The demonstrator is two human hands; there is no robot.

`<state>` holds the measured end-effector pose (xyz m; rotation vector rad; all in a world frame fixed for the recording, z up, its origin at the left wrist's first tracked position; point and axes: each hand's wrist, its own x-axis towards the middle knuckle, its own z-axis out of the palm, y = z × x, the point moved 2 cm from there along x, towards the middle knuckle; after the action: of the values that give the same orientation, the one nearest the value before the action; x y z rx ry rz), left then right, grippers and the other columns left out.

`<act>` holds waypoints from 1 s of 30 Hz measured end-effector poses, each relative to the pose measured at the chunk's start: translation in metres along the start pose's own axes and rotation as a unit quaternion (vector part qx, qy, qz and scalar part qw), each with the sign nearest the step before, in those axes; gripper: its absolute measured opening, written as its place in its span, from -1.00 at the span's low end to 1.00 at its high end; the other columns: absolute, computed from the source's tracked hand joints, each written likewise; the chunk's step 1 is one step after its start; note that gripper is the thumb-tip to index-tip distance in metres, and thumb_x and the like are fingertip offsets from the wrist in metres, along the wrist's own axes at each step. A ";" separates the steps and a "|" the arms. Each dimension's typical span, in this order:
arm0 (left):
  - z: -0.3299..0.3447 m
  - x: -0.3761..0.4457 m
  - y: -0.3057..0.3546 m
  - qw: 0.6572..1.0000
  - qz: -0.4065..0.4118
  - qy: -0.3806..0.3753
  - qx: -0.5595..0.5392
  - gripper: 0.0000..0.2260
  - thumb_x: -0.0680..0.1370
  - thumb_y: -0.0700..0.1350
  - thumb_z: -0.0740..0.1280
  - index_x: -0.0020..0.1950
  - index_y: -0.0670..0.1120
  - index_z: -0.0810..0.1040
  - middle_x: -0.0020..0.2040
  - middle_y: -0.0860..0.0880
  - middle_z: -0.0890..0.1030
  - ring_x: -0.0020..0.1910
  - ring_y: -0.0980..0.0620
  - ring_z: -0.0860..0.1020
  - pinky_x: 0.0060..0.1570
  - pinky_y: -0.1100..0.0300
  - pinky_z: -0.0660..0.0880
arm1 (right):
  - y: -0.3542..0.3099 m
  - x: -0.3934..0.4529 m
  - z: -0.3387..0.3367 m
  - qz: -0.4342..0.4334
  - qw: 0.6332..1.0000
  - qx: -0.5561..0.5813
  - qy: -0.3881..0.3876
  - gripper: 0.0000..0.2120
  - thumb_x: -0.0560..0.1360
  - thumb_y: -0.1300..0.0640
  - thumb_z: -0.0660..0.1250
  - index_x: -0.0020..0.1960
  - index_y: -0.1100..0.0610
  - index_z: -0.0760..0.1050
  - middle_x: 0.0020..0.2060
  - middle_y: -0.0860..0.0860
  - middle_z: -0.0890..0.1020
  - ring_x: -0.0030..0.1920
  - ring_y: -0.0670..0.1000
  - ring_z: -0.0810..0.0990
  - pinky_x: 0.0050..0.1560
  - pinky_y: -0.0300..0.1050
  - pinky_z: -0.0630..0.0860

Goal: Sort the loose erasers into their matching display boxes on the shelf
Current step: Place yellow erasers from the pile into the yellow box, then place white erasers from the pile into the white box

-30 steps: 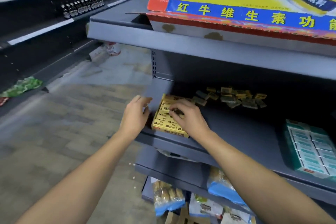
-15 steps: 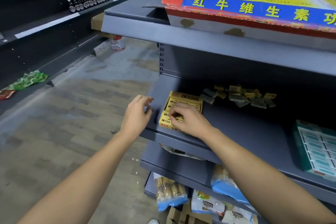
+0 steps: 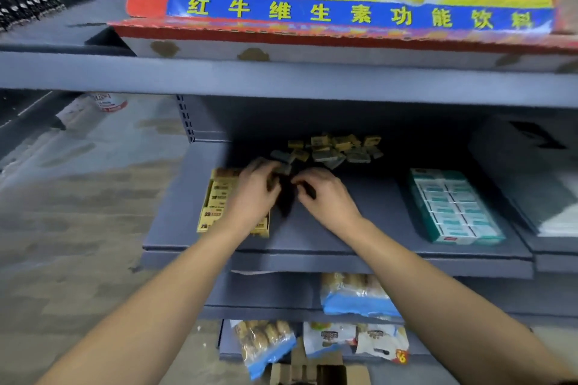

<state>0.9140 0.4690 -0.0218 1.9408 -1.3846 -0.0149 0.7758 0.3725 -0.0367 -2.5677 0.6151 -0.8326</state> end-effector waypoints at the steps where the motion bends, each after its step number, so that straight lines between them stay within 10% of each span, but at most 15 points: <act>1: 0.009 0.004 0.005 1.000 0.005 -0.011 -0.003 -0.67 0.51 -0.21 0.32 0.27 -0.08 0.54 0.18 -0.11 0.56 0.15 -0.09 0.53 0.15 0.08 0.47 | 0.007 -0.004 -0.006 0.012 1.000 -0.007 0.006 -0.82 0.51 0.25 0.32 0.07 0.16 0.62 0.01 0.06 0.65 0.06 0.07 0.57 0.05 -0.03 0.53; 12: 0.045 0.032 0.026 0.997 0.027 -0.061 0.028 -0.70 0.55 -0.16 0.30 0.28 -0.05 0.51 0.19 -0.10 0.59 0.08 -0.13 0.59 0.03 -0.02 0.54 | 0.061 0.010 -0.020 0.105 0.988 -0.113 -0.001 -0.72 0.55 0.20 0.29 0.24 0.20 0.54 0.19 0.18 0.57 0.17 0.22 0.53 0.06 0.02 0.51; 22: 0.046 0.039 0.021 0.998 0.027 -0.044 0.042 -0.72 0.56 -0.18 0.30 0.27 -0.11 0.53 0.20 -0.10 0.55 0.08 -0.07 0.57 0.06 0.12 0.50 | 0.091 0.035 0.011 0.069 0.946 -0.286 -0.139 -0.43 0.63 0.26 0.06 0.57 0.15 -0.09 0.56 0.11 -0.03 0.55 0.11 0.02 0.51 -0.06 0.07; 30: 0.045 0.043 0.015 0.998 0.009 -0.049 0.039 -0.72 0.56 -0.17 0.31 0.27 -0.08 0.52 0.18 -0.08 0.54 0.09 -0.05 0.54 -0.02 0.18 0.45 | 0.081 0.030 -0.003 0.052 0.957 -0.277 -0.067 -0.57 0.60 0.27 0.16 0.46 0.17 0.29 0.41 0.12 0.36 0.37 0.14 0.37 0.33 -0.09 0.29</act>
<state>0.9010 0.4068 -0.0294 2.0147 -1.4859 -0.0481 0.7720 0.2890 -0.0583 -3.0141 1.0547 -0.4905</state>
